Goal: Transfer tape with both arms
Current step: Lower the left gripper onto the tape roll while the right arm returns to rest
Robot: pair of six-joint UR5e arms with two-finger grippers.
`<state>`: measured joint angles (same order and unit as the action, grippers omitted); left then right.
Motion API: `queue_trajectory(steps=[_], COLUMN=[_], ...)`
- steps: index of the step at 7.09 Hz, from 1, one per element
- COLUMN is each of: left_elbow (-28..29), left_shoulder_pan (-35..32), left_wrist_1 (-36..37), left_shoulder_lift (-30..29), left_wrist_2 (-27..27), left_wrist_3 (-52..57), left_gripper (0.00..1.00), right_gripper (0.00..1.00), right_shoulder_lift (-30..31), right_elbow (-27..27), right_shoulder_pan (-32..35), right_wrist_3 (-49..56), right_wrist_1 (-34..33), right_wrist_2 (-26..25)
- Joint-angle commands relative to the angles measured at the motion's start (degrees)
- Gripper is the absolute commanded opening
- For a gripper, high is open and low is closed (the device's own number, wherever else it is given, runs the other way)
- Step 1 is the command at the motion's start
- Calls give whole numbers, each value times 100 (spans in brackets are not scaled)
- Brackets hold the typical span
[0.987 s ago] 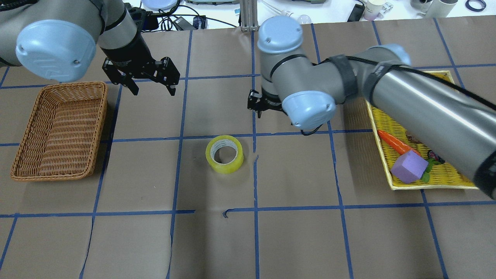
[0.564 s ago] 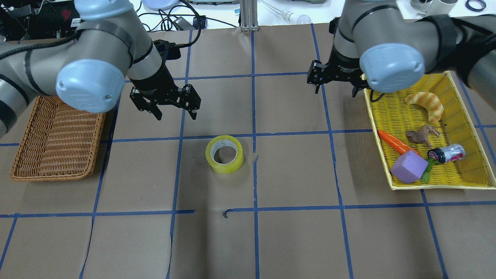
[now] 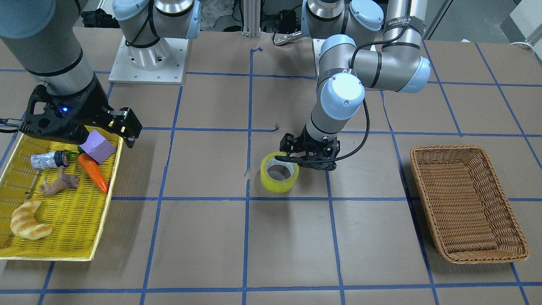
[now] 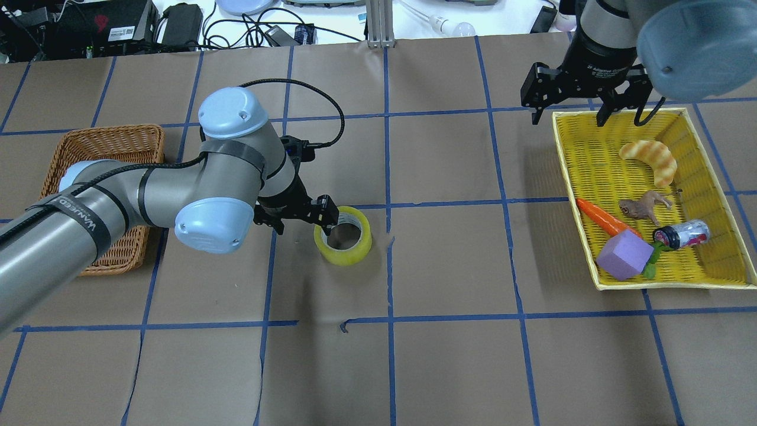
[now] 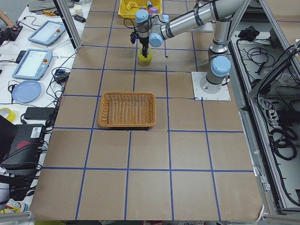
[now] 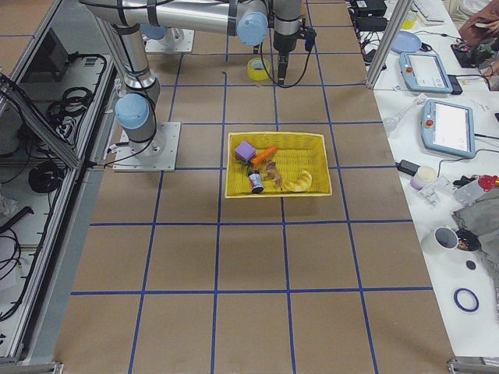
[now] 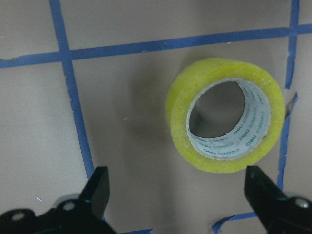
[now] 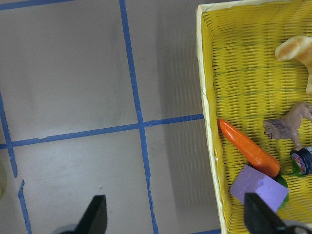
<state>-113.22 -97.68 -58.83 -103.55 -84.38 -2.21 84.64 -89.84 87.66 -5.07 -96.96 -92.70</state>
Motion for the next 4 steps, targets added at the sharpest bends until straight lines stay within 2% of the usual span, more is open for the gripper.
queue_trajectory(steps=[1,2,3,4], left_elbow=[-95,-60,-25,1], left_shoulder_pan=[-5,-5,-5,-5], left_wrist_1=[275,502,705,898], left_shoulder_lift=[-375,-568,-727,-806], left_wrist_2=[10,1,1,-8], left_wrist_3=[-8,-8,1,44], left_gripper=[100,100,94,71], right_gripper=[100,100,100,100], right_shoulder_lift=[43,61,105,149], right_elbow=[10,10,62,71], right_shoulder_pan=[23,58,67,102], right_wrist_3=[6,41,146,451], right_wrist_1=[89,177,204,187], right_wrist_2=[59,77,103,669])
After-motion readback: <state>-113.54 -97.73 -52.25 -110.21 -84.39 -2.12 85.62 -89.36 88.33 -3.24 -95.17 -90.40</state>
